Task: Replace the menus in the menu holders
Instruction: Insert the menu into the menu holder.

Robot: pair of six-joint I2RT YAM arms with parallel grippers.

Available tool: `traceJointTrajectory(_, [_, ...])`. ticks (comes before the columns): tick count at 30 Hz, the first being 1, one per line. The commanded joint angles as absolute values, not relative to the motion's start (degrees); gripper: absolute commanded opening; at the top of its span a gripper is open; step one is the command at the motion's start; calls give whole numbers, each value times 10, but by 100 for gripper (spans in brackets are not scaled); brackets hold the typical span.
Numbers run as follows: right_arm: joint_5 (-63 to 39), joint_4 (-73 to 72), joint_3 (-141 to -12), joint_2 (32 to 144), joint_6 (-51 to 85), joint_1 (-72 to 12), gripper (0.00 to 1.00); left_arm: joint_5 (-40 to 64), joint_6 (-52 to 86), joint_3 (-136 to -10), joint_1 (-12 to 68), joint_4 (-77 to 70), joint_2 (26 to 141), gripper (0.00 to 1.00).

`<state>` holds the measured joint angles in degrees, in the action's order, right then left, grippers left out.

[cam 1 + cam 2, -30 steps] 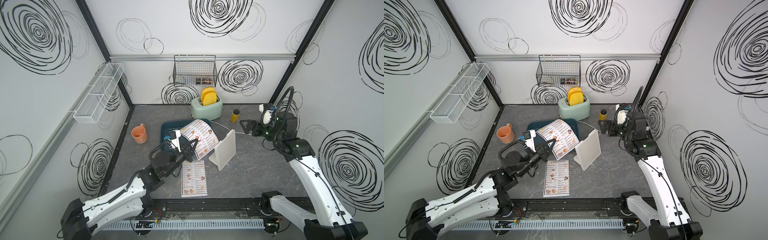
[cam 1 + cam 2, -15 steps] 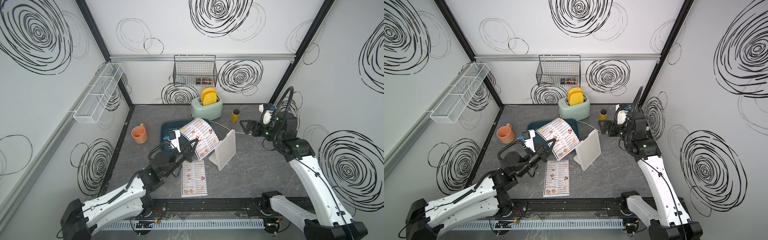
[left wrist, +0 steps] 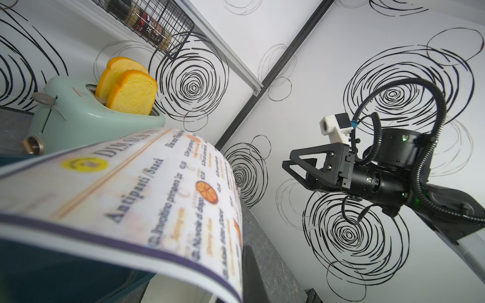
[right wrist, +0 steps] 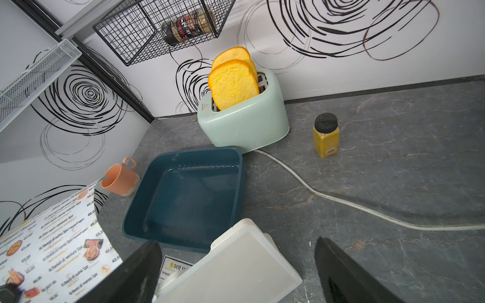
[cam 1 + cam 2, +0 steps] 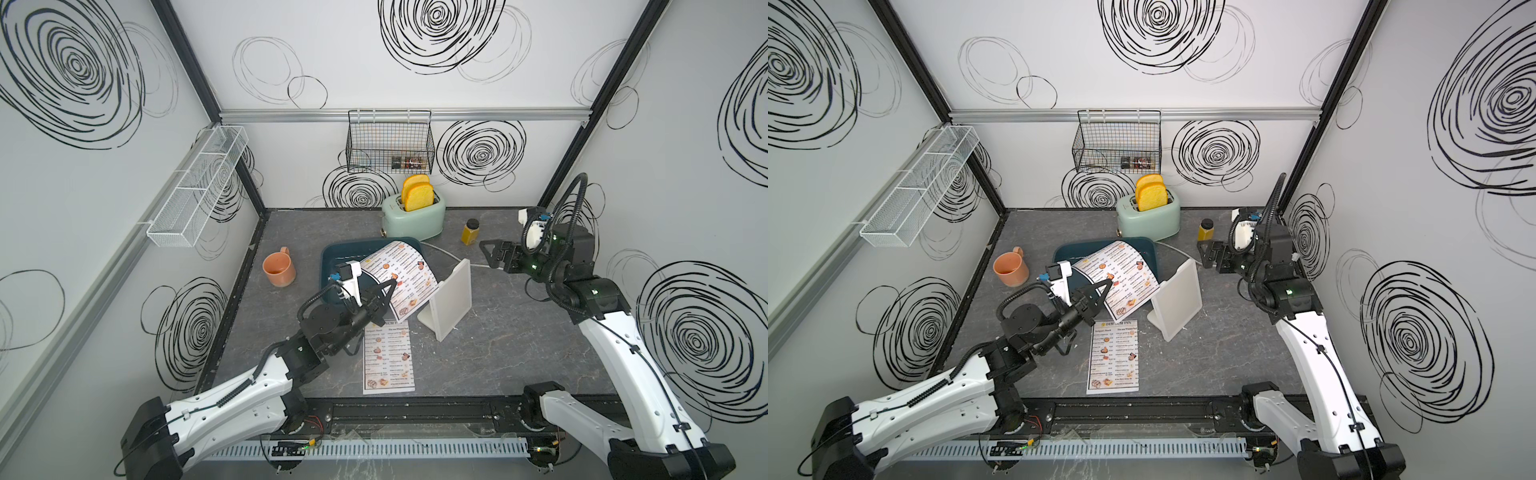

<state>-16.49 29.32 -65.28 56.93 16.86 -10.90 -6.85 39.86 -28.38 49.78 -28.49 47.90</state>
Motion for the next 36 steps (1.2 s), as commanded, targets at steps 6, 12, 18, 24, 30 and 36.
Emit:
traceJointTrajectory(6, [-163, 298, -650, 556, 162, -111, 96, -72, 396, -280, 499, -332, 473, 0])
traceJointTrajectory(12, [-163, 300, -650, 557, 162, -111, 96, -75, 398, -276, 499, -332, 473, 0])
traceJointTrajectory(18, [-163, 299, -650, 557, 163, -111, 96, -77, 396, -276, 499, -327, 473, 0])
traceJointTrajectory(24, [-164, 299, -649, 558, 163, -111, 96, -81, 396, -273, 500, -320, 475, 0])
traceJointTrajectory(30, [-163, 298, -649, 557, 163, -111, 96, -72, 396, -275, 499, -317, 480, 0])
traceJointTrajectory(36, [-163, 299, -649, 557, 162, -111, 96, -77, 391, -281, 499, -309, 480, 0])
